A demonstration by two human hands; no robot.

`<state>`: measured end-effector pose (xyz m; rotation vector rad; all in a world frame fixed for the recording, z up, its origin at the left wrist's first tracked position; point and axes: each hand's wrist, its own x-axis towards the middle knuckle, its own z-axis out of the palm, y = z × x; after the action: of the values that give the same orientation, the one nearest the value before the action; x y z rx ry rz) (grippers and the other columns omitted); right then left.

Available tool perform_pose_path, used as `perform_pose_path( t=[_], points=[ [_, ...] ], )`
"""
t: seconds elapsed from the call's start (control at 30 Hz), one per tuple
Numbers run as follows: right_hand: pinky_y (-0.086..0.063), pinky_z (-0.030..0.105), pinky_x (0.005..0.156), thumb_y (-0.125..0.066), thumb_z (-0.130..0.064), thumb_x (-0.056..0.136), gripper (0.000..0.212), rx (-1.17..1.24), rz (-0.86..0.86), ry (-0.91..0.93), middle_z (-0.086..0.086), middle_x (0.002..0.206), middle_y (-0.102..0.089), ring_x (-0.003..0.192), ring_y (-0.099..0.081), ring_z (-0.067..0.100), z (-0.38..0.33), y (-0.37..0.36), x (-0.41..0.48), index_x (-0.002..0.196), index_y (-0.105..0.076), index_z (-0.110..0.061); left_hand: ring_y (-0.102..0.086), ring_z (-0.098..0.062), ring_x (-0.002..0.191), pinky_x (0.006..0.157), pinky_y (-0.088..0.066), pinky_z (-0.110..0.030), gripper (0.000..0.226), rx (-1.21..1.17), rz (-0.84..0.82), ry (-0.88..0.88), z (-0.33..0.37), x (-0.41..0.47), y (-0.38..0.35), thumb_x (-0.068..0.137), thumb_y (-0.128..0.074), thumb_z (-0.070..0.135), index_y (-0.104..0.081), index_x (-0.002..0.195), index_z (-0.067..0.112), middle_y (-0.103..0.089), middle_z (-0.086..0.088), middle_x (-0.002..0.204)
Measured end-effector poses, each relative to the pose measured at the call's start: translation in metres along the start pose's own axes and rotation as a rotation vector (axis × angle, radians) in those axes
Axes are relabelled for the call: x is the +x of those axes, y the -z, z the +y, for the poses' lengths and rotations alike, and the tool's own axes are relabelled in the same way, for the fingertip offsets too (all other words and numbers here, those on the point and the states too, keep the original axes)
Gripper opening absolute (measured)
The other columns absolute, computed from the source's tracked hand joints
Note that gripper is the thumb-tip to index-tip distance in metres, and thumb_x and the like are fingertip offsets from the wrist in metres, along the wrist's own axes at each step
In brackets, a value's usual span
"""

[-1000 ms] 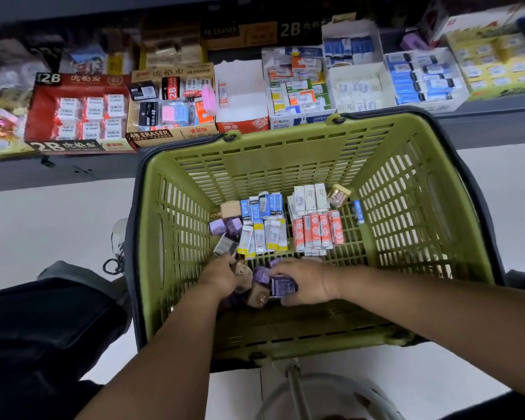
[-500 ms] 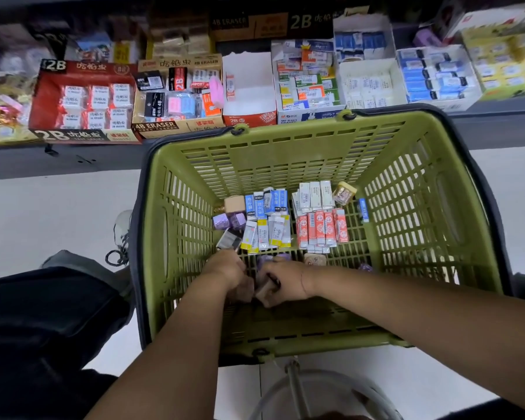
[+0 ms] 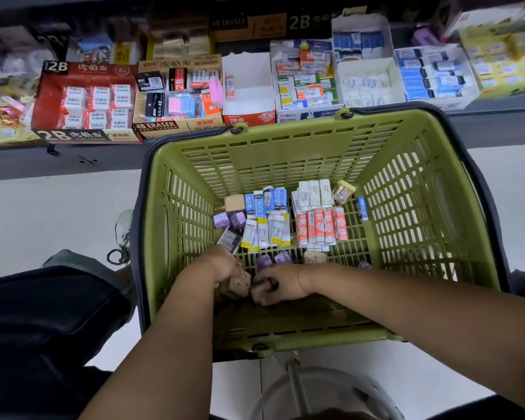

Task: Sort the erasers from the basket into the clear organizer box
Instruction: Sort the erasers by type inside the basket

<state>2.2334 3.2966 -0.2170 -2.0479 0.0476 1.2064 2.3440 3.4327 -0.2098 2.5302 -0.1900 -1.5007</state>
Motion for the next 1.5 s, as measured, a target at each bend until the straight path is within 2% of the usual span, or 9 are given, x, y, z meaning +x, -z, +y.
perform_pose_path(
  t=[0.17, 0.27, 0.43, 0.57, 0.67, 0.8, 1.13, 1.3, 1.5],
  points=[
    [-0.046, 0.036, 0.094, -0.055, -0.055, 0.087, 0.062, -0.073, -0.018, -0.076, 0.005, 0.128, -0.054, 0.112, -0.054, 0.027, 0.006, 0.002, -0.002, 0.137, -0.042, -0.022, -0.055, -0.026, 0.098, 0.083, -0.045, -0.031, 0.032, 0.123, 0.025, -0.042, 0.003, 0.000, 0.000, 0.094, -0.051, 0.004, -0.057, 0.125, 0.002, -0.059, -0.016, 0.120],
    [-0.043, 0.028, 0.074, -0.056, -0.052, 0.087, 0.045, -0.049, 0.139, -0.023, 0.001, 0.107, -0.058, 0.094, -0.055, 0.019, 0.014, 0.010, -0.010, 0.119, -0.057, -0.020, -0.050, -0.021, 0.092, 0.081, -0.041, -0.027, 0.034, 0.206, -0.013, -0.075, 0.006, -0.001, -0.005, 0.093, -0.054, 0.006, -0.058, 0.126, 0.003, -0.059, -0.014, 0.119],
    [-0.046, 0.030, 0.085, -0.062, -0.040, 0.088, 0.053, -0.133, 0.377, -0.006, -0.001, 0.131, -0.042, 0.108, -0.053, 0.019, 0.029, 0.027, -0.023, 0.135, -0.045, -0.024, -0.057, -0.022, 0.094, 0.085, -0.046, -0.028, 0.015, 0.288, 0.001, -0.085, 0.011, -0.004, -0.014, 0.086, -0.063, 0.009, -0.066, 0.100, 0.012, -0.061, -0.007, 0.108],
    [-0.053, 0.037, 0.080, -0.066, -0.034, 0.085, 0.075, -0.336, 0.322, 0.038, -0.002, 0.143, -0.028, 0.111, -0.053, 0.022, 0.035, 0.024, -0.021, 0.147, -0.024, -0.027, -0.061, -0.025, 0.103, 0.087, -0.050, -0.032, 0.031, 0.218, 0.124, -0.140, 0.019, -0.004, -0.016, 0.086, -0.068, 0.024, -0.066, 0.113, 0.009, -0.064, -0.009, 0.115],
    [-0.053, 0.035, 0.066, -0.068, -0.031, 0.082, 0.089, -0.453, 0.304, 0.039, -0.002, 0.145, -0.024, 0.106, -0.055, 0.025, 0.036, 0.016, -0.014, 0.150, -0.009, -0.031, -0.061, -0.026, 0.107, 0.094, -0.049, -0.037, 0.031, 0.095, 0.021, -0.192, 0.020, -0.002, -0.028, 0.087, -0.068, 0.023, -0.065, 0.115, 0.010, -0.065, -0.009, 0.117],
    [-0.053, 0.037, 0.074, -0.066, -0.025, 0.083, 0.094, -0.406, 0.268, 0.044, 0.000, 0.151, -0.019, 0.106, -0.055, 0.027, 0.037, 0.009, -0.004, 0.151, -0.001, -0.029, -0.058, -0.027, 0.114, 0.102, -0.044, -0.041, 0.031, -0.071, -0.085, -0.177, 0.013, 0.002, -0.041, 0.089, -0.064, 0.011, -0.062, 0.120, 0.011, -0.063, -0.011, 0.122],
    [-0.048, 0.037, 0.087, -0.063, -0.036, 0.086, 0.063, -0.290, 0.209, 0.029, 0.003, 0.137, -0.033, 0.112, -0.052, 0.029, 0.035, 0.006, 0.006, 0.141, -0.032, -0.031, -0.058, -0.018, 0.096, 0.080, -0.043, -0.024, 0.013, -0.259, -0.099, -0.096, 0.010, 0.003, -0.032, 0.087, -0.065, 0.016, -0.073, 0.096, 0.021, -0.065, 0.001, 0.098],
    [-0.039, 0.029, 0.068, -0.066, -0.039, 0.084, 0.059, -0.316, 0.200, 0.024, 0.004, 0.128, -0.044, 0.102, -0.054, 0.025, 0.035, 0.014, 0.008, 0.134, -0.036, -0.028, -0.063, -0.016, 0.070, 0.069, -0.048, -0.024, 0.008, -0.473, -0.136, -0.038, 0.014, 0.000, -0.027, 0.088, -0.063, 0.014, -0.071, 0.087, 0.011, -0.075, -0.005, 0.075],
    [-0.041, 0.030, 0.075, -0.066, -0.039, 0.085, 0.069, -0.350, 0.133, 0.038, 0.007, 0.130, -0.048, 0.110, -0.051, 0.028, 0.032, 0.014, 0.011, 0.143, -0.029, -0.030, -0.063, -0.016, 0.079, 0.076, -0.047, -0.025, 0.012, -0.436, -0.078, -0.029, 0.014, 0.001, -0.028, 0.098, -0.050, 0.017, -0.060, 0.090, 0.020, -0.073, -0.005, 0.074]
  ],
)
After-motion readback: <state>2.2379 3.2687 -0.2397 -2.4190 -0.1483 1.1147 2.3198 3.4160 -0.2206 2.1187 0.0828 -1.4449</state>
